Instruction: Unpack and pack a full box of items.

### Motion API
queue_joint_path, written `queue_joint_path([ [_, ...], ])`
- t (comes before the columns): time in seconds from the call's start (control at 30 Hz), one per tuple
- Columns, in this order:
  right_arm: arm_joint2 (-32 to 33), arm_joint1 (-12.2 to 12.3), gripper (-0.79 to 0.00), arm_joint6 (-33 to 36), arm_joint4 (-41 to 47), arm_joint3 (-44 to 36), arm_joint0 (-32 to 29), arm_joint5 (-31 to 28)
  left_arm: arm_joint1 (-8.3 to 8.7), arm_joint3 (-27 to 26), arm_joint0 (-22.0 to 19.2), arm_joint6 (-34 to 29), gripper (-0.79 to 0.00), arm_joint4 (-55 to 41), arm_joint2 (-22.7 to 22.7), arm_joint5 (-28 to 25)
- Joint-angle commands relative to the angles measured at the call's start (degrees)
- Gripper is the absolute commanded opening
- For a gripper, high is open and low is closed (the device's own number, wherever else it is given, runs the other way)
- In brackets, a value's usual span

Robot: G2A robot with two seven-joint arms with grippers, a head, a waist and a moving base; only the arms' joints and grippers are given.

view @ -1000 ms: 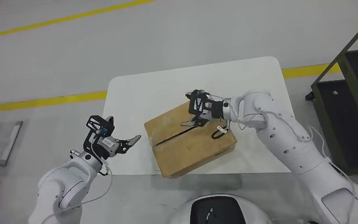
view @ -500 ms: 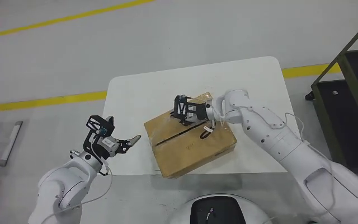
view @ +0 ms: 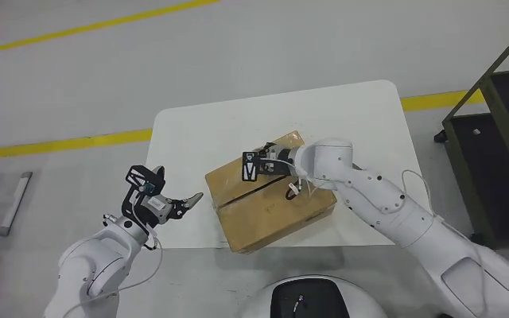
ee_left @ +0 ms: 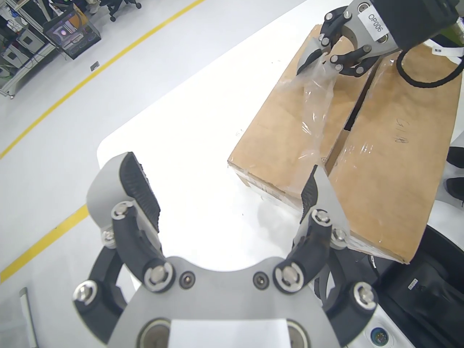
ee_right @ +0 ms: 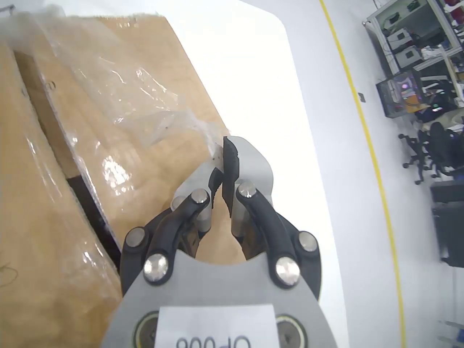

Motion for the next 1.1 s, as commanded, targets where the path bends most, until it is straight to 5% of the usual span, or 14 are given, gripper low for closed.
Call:
queue_joint_path([
  [0.0,0.73,0.55,-0.785,1.40,-1.77,-2.61,-1.73,-0.34,-0.03,-0.07,-0.04,-0.08,0.000,0.07,0.33,0.07],
  [0.4,6.73,2.79,-0.785,9.47,-3.25,-16.26,-9.87,-2.67,-0.29,-1.13,0.91,2.49,0.000,1.67,1.51,1.35],
  [0.93,10.49,3.74,-0.785,14.83,-1.78,-21.90,-13.46,-5.41,-0.36,-1.70,1.09,3.94,-0.018,2.03,1.96,0.95],
  [0.97,10.57,3.77,-0.785,14.84,-1.80,-21.95,-13.57,-5.46,-0.35,-2.15,1.07,4.49,-0.394,2.71,2.20,0.34],
  [1.03,10.57,3.79,-0.785,15.06,-2.05,-21.94,-13.69,-5.51,-0.40,-2.57,1.11,5.54,-0.705,3.44,2.86,-0.35],
  [1.07,10.55,3.79,-0.785,15.06,-2.02,-21.95,-13.74,-5.46,-0.43,-2.72,1.17,6.00,-0.785,3.64,3.33,-0.81],
])
